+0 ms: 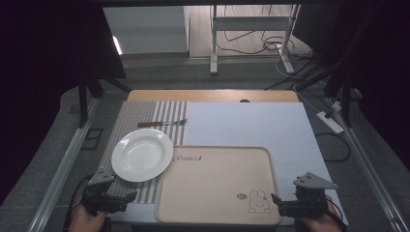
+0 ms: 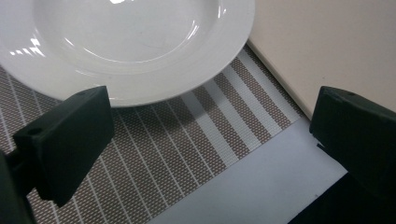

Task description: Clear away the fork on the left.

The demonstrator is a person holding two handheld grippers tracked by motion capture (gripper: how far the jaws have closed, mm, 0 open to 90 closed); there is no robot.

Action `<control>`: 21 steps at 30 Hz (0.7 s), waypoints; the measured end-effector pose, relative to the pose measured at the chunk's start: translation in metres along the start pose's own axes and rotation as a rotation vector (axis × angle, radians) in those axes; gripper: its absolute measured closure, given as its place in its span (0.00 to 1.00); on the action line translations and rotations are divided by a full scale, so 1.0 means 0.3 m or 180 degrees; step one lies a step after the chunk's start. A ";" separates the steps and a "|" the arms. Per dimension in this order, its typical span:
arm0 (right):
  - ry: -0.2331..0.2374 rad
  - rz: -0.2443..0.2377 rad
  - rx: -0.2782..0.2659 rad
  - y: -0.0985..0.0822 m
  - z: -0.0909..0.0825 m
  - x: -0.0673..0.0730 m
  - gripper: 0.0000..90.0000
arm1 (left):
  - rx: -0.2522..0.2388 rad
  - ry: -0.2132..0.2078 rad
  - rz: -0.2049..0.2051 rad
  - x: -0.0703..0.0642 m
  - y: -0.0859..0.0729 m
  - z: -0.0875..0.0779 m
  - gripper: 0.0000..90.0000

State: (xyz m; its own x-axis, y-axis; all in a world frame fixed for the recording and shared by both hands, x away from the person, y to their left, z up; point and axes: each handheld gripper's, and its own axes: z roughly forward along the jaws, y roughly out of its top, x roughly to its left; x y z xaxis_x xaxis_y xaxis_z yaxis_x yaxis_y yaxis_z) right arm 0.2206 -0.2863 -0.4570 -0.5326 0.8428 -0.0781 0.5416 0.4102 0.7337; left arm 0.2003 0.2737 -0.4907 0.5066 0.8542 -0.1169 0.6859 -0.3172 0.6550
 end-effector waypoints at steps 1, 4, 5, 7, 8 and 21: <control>0.0000 0.0000 0.0000 0.000 0.000 0.000 0.00 | 0.0000 0.0000 0.0000 0.000 0.000 0.000 0.00; 0.0001 -0.0003 0.0000 0.000 0.001 0.001 0.00 | 0.0014 -0.0067 -0.0012 0.006 0.004 0.003 0.00; 0.0005 -0.0009 0.0007 0.000 0.002 0.001 0.00 | 0.0008 -0.0080 0.0006 0.009 0.008 0.007 0.00; 0.0006 -0.0014 0.0011 0.000 0.003 0.001 0.00 | -0.0001 -0.0080 0.0025 0.009 0.011 0.010 0.00; 0.0009 -0.0017 0.0020 0.001 0.002 0.001 0.00 | 0.0043 -0.0150 0.0028 0.012 0.017 0.019 0.00; -0.0007 -0.0013 0.0046 0.002 0.005 0.003 0.00 | 0.0046 -0.0200 0.0040 0.021 0.047 0.053 0.00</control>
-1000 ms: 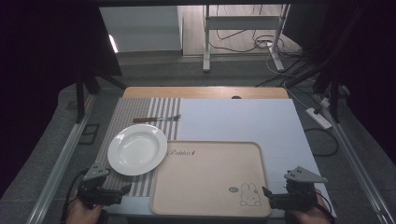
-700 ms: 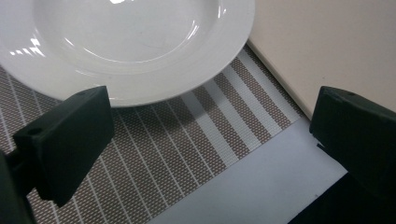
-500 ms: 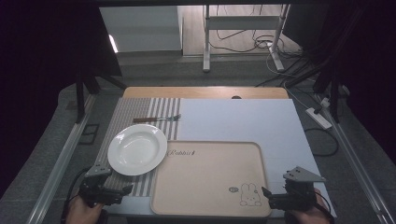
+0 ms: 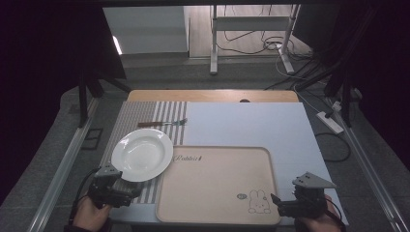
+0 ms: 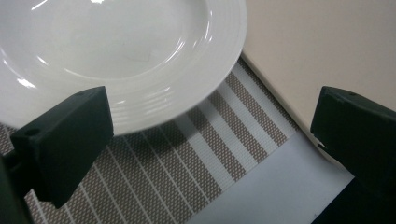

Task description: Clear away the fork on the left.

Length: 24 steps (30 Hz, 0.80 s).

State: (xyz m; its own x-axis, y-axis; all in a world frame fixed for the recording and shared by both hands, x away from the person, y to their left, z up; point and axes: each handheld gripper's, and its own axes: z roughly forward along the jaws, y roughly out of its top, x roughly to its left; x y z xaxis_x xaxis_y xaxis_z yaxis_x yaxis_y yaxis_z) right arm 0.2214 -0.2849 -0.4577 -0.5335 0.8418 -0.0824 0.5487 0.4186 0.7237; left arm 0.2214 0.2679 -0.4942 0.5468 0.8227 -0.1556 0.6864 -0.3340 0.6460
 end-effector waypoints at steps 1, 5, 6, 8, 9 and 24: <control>0.0000 0.0000 0.0000 0.000 0.000 0.000 0.00 | -0.0012 -0.0019 -0.0001 0.003 0.004 0.003 0.00; -0.0006 -0.0001 0.0007 0.000 0.001 0.001 0.00 | -0.0045 -0.0042 -0.0009 0.014 0.018 0.013 0.00; 0.0000 -0.0003 0.0013 0.000 0.001 0.001 0.00 | -0.0046 -0.0048 -0.0004 0.018 0.023 0.015 0.00; 0.0008 -0.0008 0.0020 0.001 0.002 0.000 0.00 | -0.0064 -0.0042 0.0024 0.025 0.040 0.021 0.00; 0.0008 -0.0008 0.0021 0.001 0.002 0.000 0.00 | -0.0068 -0.0046 0.0037 0.027 0.047 0.024 0.00; 0.0014 -0.0015 0.0032 0.001 0.003 0.001 0.00 | -0.0073 -0.0090 0.0095 0.051 0.146 0.088 0.00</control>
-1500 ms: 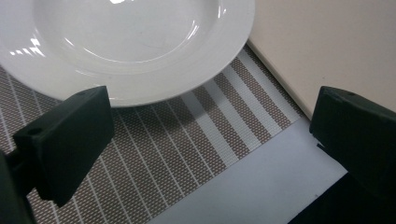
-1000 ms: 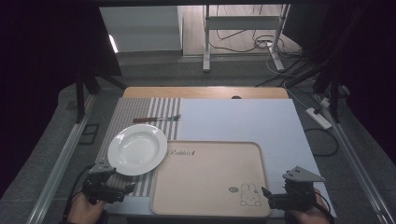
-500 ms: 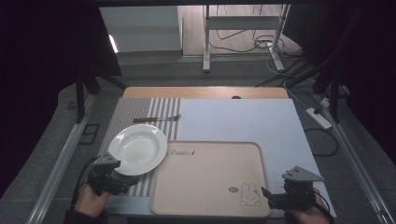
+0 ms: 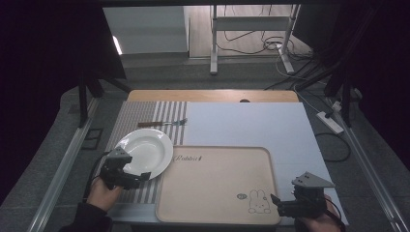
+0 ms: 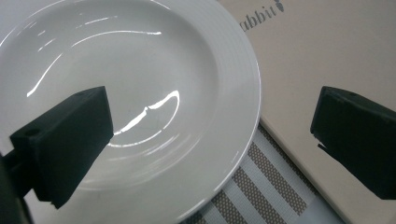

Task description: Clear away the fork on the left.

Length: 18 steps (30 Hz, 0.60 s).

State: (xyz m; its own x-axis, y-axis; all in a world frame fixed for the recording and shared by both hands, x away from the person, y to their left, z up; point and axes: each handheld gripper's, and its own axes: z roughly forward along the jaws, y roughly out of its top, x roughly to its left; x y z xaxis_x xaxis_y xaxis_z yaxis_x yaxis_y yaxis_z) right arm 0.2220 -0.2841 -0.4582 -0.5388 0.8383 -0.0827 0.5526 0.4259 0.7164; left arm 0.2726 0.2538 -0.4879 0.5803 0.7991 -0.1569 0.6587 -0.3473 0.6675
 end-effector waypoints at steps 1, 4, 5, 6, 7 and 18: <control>0.0000 0.0000 0.0000 0.000 0.000 0.000 0.00 | 0.0000 0.0000 0.0000 0.000 0.000 0.000 0.00; 0.0002 -0.0010 0.0008 0.000 0.001 0.001 0.00 | 0.0017 -0.0035 -0.0012 0.007 0.028 0.021 0.00; 0.0002 -0.0010 0.0008 0.000 0.001 0.001 0.00 | 0.0017 -0.0035 -0.0012 0.007 0.028 0.021 0.00; 0.0001 -0.0016 0.0007 0.000 0.002 0.002 0.00 | 0.0035 -0.0055 0.0011 0.009 0.042 0.033 0.00; -0.0001 -0.0020 0.0012 0.000 0.002 0.002 0.00 | 0.0040 -0.0048 0.0022 0.009 0.049 0.039 0.00; 0.0012 -0.0036 0.0011 0.000 0.002 0.003 0.00 | 0.0105 -0.0001 0.0109 0.037 0.120 0.092 0.00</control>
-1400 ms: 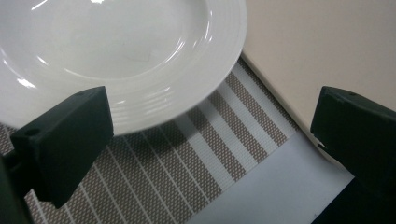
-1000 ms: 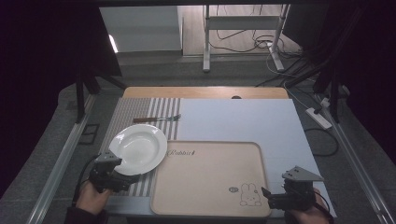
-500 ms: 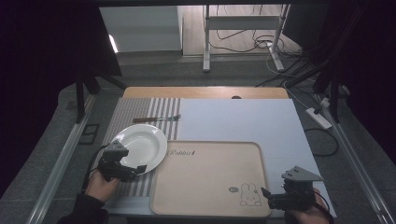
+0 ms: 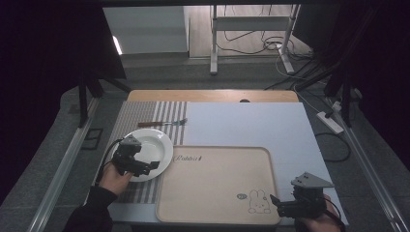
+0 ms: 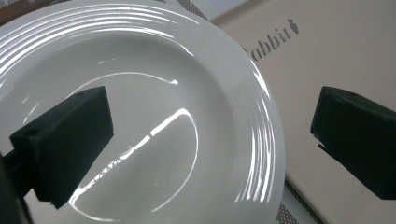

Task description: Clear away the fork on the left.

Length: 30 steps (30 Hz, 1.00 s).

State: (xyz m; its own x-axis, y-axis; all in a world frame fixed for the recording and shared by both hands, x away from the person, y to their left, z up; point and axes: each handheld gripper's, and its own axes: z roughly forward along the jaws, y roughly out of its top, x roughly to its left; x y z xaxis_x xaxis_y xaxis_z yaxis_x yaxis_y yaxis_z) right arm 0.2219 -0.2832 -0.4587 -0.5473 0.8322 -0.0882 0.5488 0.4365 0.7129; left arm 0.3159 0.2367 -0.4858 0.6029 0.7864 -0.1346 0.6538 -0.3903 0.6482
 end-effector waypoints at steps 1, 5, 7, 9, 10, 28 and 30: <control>0.0000 -0.0002 0.0001 0.000 0.000 0.000 0.00 | 0.0003 -0.0003 -0.0001 0.004 0.005 0.005 0.00; 0.0004 -0.0006 0.0006 0.000 0.000 0.000 0.00 | 0.0028 -0.0005 -0.0002 0.021 0.028 0.029 0.00; 0.0008 -0.0007 0.0005 0.000 0.000 0.000 0.00 | 0.0035 0.0002 0.0007 0.025 0.035 0.035 0.00; 0.0010 -0.0012 0.0004 0.000 0.000 0.000 0.00 | 0.0040 0.0000 0.0007 0.038 0.057 0.050 0.00; 0.0010 -0.0012 0.0004 0.000 0.000 0.000 0.00 | 0.0040 0.0000 0.0007 0.038 0.057 0.050 0.00; 0.0037 -0.0029 0.0013 0.000 0.001 0.000 0.00 | 0.0124 -0.0090 -0.0001 0.118 0.177 0.155 0.00; 0.0039 -0.0033 0.0014 0.000 0.002 0.001 0.00 | 0.0127 -0.0093 -0.0011 0.127 0.189 0.165 0.00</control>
State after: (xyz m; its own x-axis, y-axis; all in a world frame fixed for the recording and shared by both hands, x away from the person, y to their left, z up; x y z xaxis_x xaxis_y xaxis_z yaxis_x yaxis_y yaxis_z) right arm 0.2221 -0.2828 -0.4591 -0.5607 0.8234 -0.0872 0.5458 0.4467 0.7089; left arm 0.3985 0.2208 -0.4914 0.6132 0.7738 -0.1589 0.6734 -0.4068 0.6173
